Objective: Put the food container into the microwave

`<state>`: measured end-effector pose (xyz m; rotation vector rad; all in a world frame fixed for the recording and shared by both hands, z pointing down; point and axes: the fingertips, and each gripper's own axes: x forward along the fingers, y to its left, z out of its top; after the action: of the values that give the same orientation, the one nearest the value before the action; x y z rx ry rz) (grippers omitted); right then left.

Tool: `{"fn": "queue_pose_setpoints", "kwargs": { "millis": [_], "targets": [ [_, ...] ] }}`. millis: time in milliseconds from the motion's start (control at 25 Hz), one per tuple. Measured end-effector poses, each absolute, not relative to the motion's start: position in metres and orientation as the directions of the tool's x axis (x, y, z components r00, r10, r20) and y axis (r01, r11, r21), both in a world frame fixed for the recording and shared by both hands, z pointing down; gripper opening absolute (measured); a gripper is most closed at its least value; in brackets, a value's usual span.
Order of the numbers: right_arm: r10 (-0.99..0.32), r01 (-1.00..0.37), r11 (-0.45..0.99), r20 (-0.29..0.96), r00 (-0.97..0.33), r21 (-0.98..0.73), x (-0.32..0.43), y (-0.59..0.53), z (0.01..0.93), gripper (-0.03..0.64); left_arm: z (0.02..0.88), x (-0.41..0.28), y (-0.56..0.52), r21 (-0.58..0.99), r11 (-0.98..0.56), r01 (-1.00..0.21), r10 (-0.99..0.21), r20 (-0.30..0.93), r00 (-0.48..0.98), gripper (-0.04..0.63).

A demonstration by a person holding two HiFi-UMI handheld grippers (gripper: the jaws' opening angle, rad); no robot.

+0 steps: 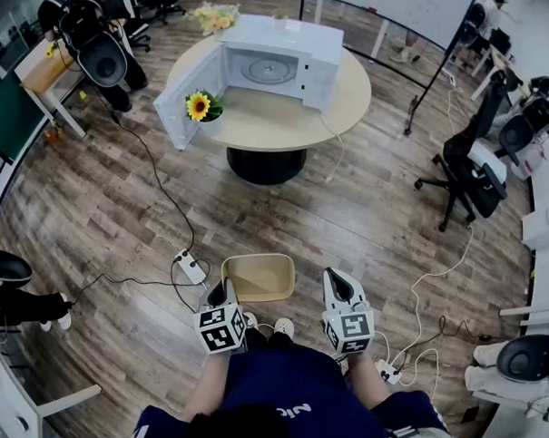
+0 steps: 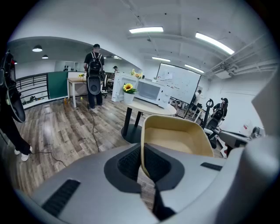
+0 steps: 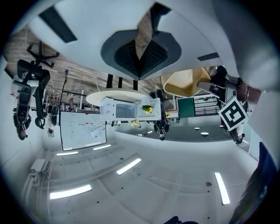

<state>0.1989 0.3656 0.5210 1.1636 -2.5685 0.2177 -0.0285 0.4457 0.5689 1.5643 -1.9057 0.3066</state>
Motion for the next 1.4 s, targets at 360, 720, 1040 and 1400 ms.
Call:
{"fn": "queue_pose_setpoints", "kwargs": {
  "millis": [360,720,1040,1400],
  "targets": [
    [-0.702,-0.756,0.654,0.342,-0.625,-0.04,0.193,0.378,0.527,0.008,0.565,-0.028,0.452,0.22,0.253,-0.942,-0.797,0.6,-0.074,0.006],
    [-0.73,-0.779,0.623,0.302,-0.613,-0.076,0.195,0.367,0.521,0.011,0.561,-0.027,0.444,0.239,0.226,-0.944,-0.817,0.574,-0.051,0.006],
    [-0.711,-0.764,0.632,0.297,-0.638,-0.127,0.198,0.364,0.524,0.377,0.554,-0.02,0.442,0.241,0.156,-0.958,-0.854,0.52,-0.009,0.006],
    [-0.68,-0.734,0.667,0.296,-0.671,-0.132,0.203,0.365,0.527,0.454,0.56,-0.018,0.453,0.228,0.231,-0.946,-0.835,0.546,-0.072,0.006]
  ]
}}
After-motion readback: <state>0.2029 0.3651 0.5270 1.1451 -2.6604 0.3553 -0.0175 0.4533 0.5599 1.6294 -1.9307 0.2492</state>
